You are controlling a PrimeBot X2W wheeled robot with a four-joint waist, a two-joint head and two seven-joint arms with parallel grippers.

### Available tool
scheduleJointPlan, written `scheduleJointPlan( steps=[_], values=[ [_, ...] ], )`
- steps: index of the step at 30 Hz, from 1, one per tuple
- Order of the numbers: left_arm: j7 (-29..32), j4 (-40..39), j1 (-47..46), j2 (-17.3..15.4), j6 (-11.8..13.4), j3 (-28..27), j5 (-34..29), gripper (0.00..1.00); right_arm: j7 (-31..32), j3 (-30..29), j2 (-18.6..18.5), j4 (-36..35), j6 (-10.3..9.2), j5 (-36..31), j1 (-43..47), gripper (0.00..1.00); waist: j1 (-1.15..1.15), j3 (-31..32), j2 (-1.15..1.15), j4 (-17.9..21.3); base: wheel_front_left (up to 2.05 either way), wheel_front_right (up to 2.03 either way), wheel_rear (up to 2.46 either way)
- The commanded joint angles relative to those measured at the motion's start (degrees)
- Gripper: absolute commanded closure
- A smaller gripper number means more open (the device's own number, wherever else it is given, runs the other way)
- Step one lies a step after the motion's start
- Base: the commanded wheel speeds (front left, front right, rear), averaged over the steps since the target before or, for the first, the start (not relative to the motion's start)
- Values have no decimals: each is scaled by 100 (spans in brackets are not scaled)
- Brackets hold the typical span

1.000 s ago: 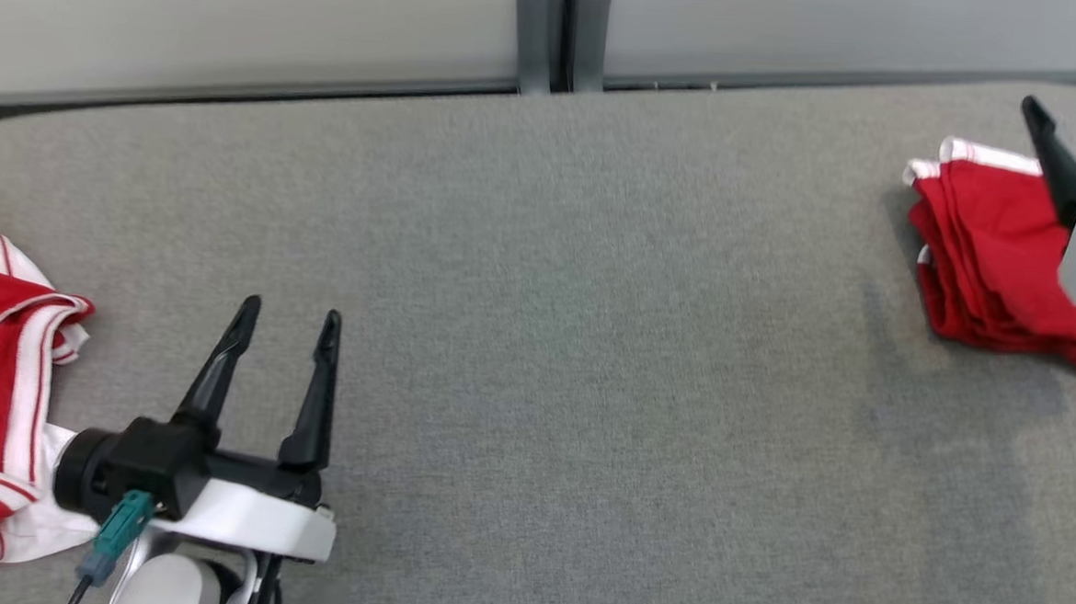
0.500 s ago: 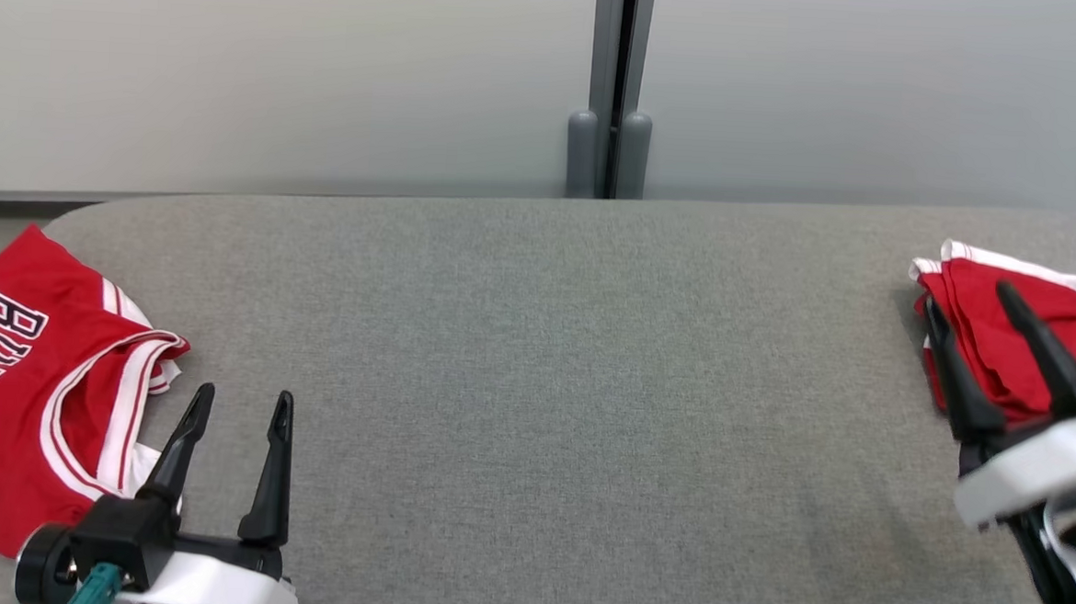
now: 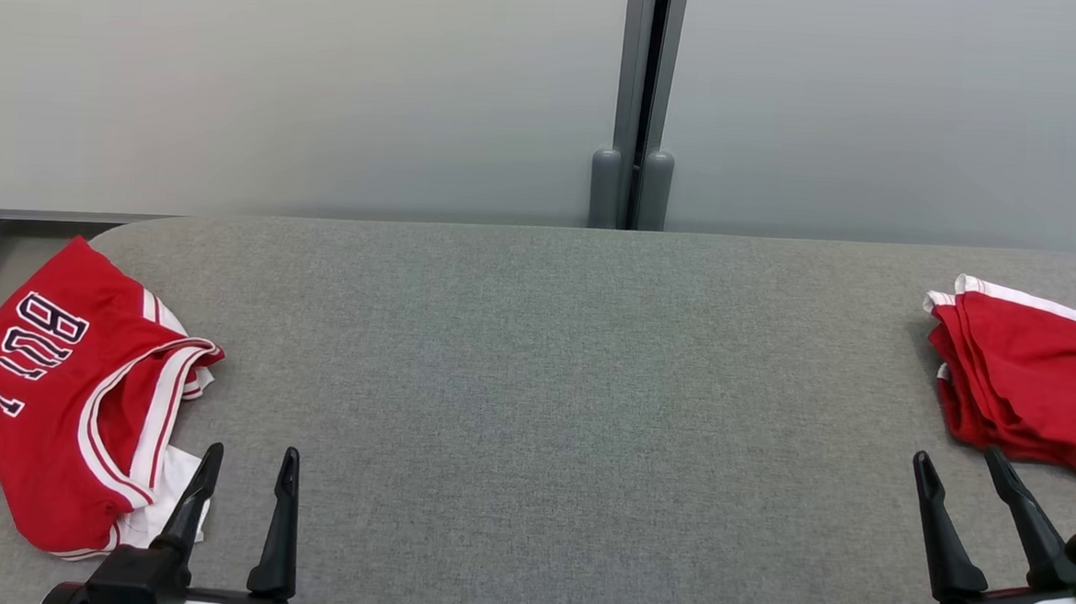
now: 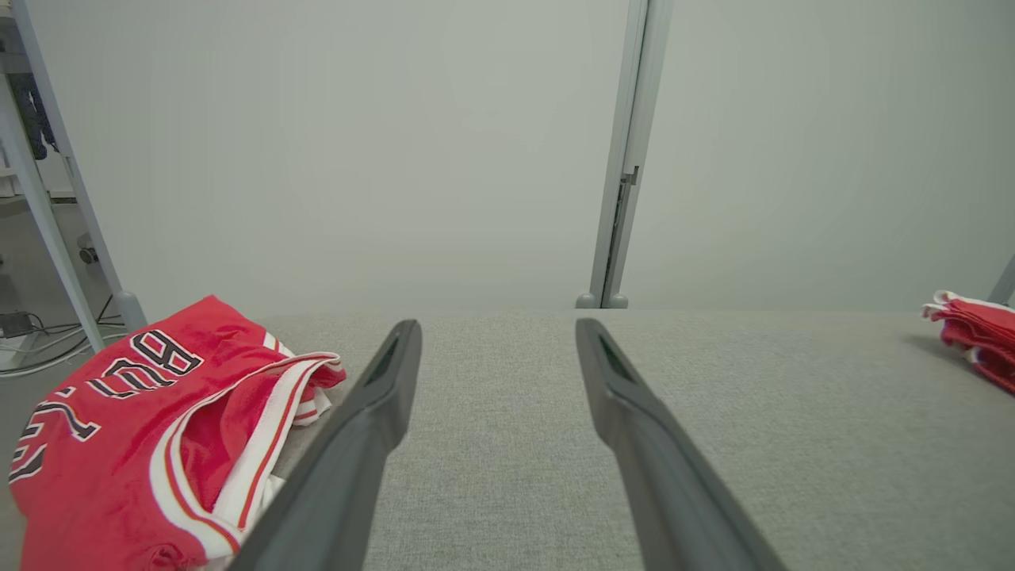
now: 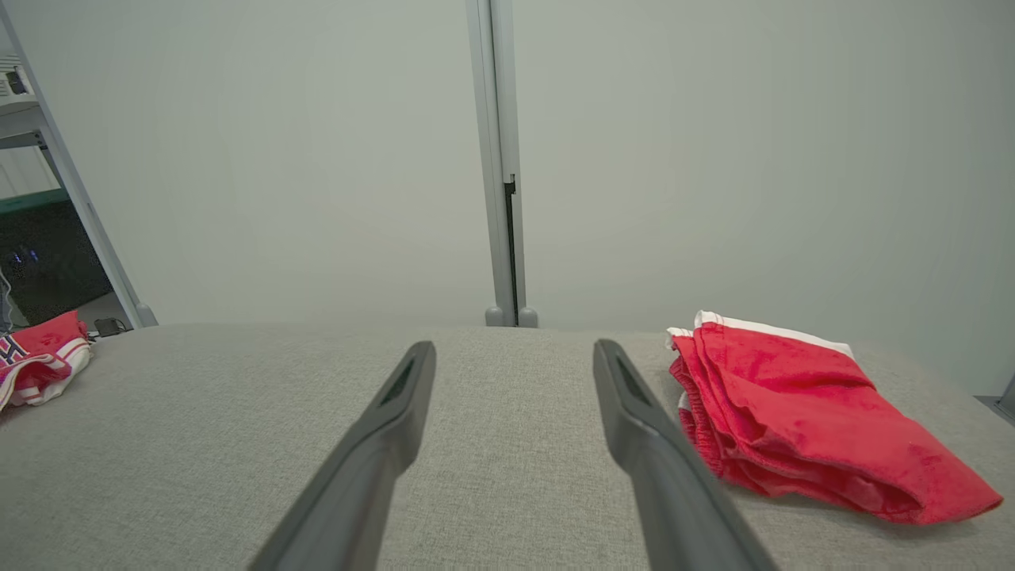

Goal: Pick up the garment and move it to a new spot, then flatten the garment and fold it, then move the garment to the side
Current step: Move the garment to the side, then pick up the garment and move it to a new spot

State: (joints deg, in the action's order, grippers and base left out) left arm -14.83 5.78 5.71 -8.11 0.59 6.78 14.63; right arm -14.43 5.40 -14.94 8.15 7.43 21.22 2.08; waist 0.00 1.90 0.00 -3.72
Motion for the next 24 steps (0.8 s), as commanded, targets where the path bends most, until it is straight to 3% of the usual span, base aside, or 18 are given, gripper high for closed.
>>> scheduleJointPlan(
  steps=[1, 24],
  values=[
    [-33, 38, 60, -5, 50, -57, -54, 0, -50, 17, -27, 9, 12, 41, 60, 0, 0, -7, 0, -19, 0, 0, 0],
    [-42, 20, -36, 95, -35, -286, -318, 0, -88, 125, 102, 85, 12, 21, -84, 0, 0, 4, 0, -83, 0, 0, 0]
  ],
)
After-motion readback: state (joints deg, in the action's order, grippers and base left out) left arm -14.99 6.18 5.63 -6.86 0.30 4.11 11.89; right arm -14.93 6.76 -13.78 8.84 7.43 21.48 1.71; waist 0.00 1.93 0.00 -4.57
